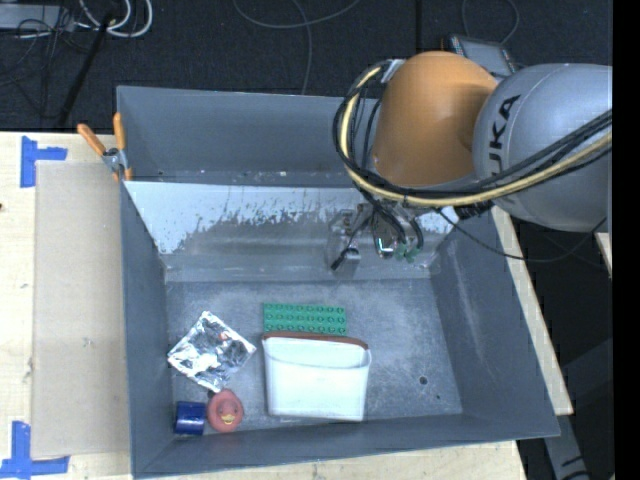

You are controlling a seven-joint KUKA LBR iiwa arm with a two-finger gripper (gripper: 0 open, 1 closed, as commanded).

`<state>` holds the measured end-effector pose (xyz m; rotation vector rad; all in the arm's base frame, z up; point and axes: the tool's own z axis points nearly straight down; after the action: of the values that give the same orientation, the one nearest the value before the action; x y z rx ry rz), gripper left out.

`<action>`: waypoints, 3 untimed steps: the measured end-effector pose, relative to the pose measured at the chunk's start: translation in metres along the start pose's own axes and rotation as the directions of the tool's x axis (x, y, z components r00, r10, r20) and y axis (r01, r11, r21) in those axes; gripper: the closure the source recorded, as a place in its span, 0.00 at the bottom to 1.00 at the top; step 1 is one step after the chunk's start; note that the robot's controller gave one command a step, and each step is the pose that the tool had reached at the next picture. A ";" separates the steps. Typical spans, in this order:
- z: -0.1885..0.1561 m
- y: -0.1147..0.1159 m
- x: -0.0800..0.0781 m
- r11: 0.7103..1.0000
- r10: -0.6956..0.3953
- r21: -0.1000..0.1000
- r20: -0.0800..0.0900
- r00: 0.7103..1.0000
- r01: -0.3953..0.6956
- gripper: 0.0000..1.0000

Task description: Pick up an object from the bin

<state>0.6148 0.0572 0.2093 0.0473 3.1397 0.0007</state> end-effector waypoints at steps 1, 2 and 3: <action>0.073 0.019 0.063 0.987 -0.164 -0.001 -0.009 0.986 0.164 0.00; 0.137 0.018 0.041 0.983 -0.182 0.000 0.009 0.983 0.182 0.00; 0.133 0.018 0.043 0.984 -0.180 -0.002 -0.002 0.984 0.180 1.00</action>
Offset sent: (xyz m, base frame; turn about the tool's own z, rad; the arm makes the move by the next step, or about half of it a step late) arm -0.0600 0.0207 -0.0704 -0.1650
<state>0.5728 0.0762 0.0764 -0.2370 3.1327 0.0028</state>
